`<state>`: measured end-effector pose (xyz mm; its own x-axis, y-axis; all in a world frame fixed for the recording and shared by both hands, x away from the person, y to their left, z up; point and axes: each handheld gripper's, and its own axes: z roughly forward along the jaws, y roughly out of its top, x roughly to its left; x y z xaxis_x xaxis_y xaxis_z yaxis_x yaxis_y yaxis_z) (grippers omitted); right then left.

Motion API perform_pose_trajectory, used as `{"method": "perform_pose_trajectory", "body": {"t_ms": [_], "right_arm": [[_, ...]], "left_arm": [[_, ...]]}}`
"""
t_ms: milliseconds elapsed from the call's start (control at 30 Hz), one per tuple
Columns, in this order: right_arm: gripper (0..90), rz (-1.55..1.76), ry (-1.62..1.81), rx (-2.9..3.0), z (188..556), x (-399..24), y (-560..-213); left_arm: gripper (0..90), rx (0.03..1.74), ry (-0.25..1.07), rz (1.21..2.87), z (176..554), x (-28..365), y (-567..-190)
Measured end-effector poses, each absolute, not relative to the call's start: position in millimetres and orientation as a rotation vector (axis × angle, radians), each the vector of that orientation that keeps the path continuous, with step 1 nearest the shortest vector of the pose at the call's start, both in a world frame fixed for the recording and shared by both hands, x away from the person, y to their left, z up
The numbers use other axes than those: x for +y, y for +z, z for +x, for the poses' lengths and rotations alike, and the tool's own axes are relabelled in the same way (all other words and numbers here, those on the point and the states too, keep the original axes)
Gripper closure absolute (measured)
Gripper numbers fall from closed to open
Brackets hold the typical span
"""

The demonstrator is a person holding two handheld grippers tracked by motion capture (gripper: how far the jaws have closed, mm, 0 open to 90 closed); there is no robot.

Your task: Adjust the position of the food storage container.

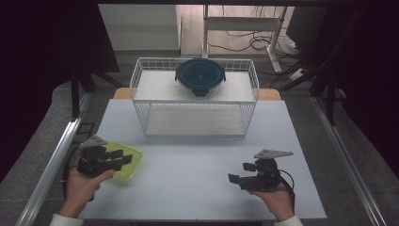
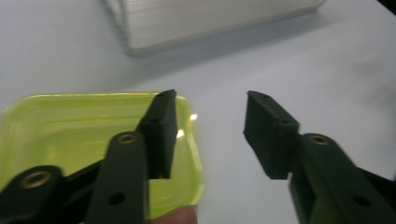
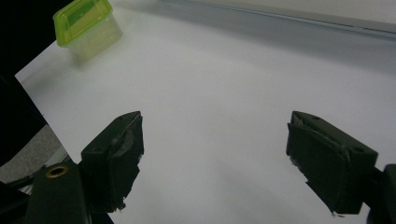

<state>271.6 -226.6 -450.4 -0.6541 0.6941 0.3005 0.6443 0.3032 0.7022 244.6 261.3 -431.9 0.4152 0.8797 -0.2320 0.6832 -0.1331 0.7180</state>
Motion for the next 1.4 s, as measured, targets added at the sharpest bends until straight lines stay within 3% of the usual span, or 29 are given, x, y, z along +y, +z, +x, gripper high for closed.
{"method": "perform_pose_trajectory", "body": {"t_ms": [233, 500, 933, 1400], "right_arm": [[18.7, 1.261, 1.283, 2.512, 270.1, -219.5, -451.6], [18.7, 1.271, 1.271, 2.503, 271.2, -222.3, -451.0], [18.7, 1.270, 1.289, 2.490, 270.4, -225.4, -447.5], [18.7, 1.294, 1.309, 2.468, 270.7, -229.0, -446.7]], "left_arm": [[75.4, 1.370, 0.319, 1.873, 249.9, 294.0, -424.3], [89.6, 1.508, 0.323, 1.883, 269.2, 328.7, -439.3], [90.0, 1.691, 0.337, 1.954, 295.8, 357.2, -473.7], [90.0, 1.736, 0.286, 2.000, 298.6, 372.3, -495.8]]}}
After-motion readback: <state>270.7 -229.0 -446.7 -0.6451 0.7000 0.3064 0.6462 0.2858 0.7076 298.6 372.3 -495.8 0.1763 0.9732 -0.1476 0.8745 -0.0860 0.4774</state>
